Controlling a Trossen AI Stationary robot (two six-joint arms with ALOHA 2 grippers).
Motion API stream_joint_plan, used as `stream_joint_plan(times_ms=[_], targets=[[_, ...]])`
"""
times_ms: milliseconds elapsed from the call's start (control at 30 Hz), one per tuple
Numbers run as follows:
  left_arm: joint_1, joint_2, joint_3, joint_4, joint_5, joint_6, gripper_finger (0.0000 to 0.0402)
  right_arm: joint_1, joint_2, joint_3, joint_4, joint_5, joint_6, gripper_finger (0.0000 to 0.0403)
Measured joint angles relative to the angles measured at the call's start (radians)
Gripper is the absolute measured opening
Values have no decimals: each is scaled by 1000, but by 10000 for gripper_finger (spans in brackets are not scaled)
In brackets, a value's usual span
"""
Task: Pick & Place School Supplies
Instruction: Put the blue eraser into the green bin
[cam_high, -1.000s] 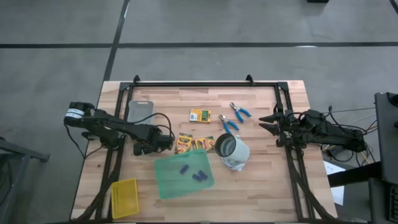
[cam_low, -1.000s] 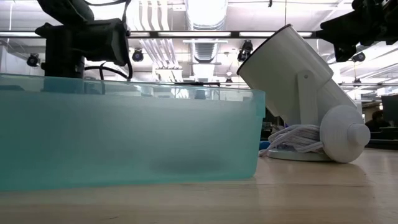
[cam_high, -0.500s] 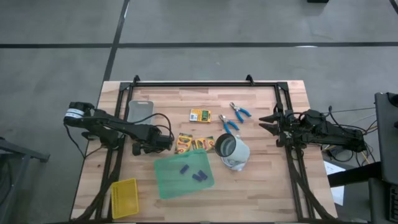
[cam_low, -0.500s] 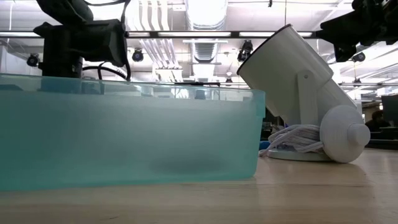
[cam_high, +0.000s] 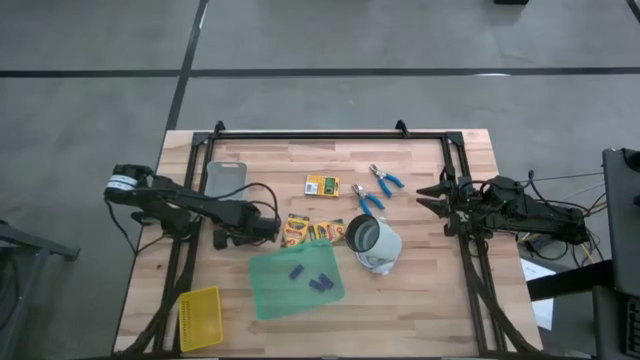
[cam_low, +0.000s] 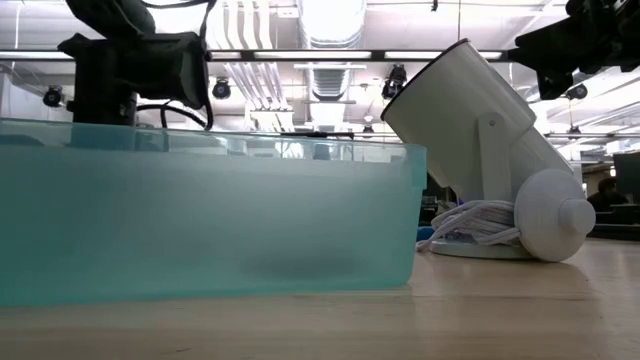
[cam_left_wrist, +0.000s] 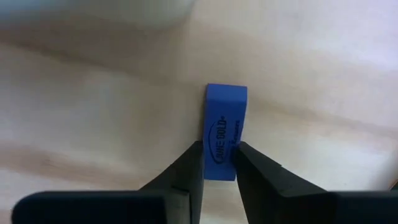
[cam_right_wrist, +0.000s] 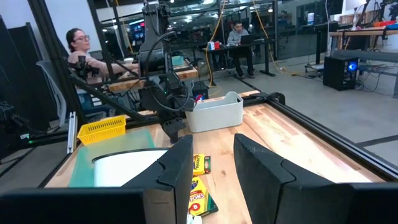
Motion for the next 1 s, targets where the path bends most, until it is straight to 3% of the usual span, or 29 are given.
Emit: stream_joint_plan(times_ms=[367, 633, 1000], targets=[[1, -1, 95, -115, -32, 0, 85, 0, 0, 0, 0, 0, 0, 114], [0, -2, 247, -231, -61, 48, 85, 0, 0, 0, 0, 0, 0, 114], [-86, 1, 425, -261, -253, 63, 85, 0, 0, 0, 0, 0, 0, 114]])
